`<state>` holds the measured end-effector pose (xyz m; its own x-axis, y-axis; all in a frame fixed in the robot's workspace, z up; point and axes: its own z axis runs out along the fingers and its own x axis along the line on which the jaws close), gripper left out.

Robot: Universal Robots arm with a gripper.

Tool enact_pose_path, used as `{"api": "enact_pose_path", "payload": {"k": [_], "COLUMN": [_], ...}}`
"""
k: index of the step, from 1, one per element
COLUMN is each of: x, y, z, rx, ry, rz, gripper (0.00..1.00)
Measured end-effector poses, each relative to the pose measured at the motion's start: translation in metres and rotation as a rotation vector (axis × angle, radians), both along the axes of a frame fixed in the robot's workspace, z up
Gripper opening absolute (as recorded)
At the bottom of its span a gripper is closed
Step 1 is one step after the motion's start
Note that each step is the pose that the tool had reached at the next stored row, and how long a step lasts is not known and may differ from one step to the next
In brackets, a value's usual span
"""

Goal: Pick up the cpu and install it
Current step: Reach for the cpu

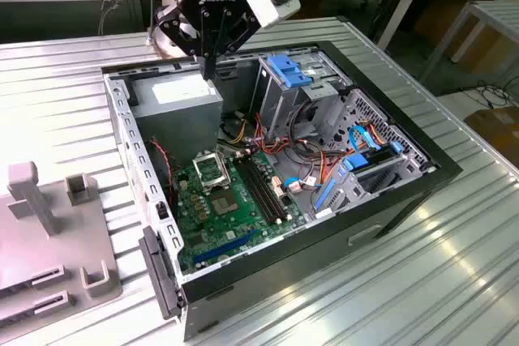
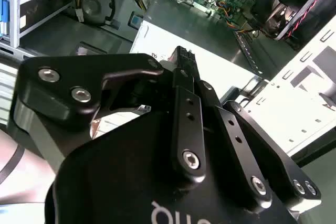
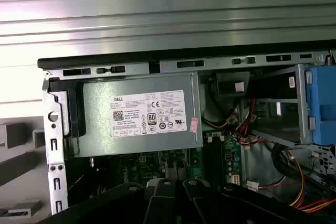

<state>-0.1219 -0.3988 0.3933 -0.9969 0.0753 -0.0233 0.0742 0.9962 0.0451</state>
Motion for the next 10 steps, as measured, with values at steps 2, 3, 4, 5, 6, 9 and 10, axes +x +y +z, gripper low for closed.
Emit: {"api": "enact_pose_path", "payload": {"k": [2, 3, 4, 5, 6, 9, 10], "x": [0.0, 0.0, 0.0, 0.0, 0.0, -0.0019, -0.0031], "y": [0.0, 0.0, 0.0, 0.0, 0.0, 0.0, 0.0], "z": [0.0, 0.0, 0.0, 0.0, 0.0, 0.0, 0.0], "rx": [0.0, -0.0001, 0.0, 0.0, 0.0, 0.0, 0.0], "ry": [0.0, 0.0, 0.0, 0.0, 0.0, 0.0, 0.0], "rz": [0.0, 0.0, 0.0, 0.0, 0.0, 0.0, 0.0], "gripper": [0.11, 0.11, 0.11, 0.11, 0.11, 0.11, 0.11]}}
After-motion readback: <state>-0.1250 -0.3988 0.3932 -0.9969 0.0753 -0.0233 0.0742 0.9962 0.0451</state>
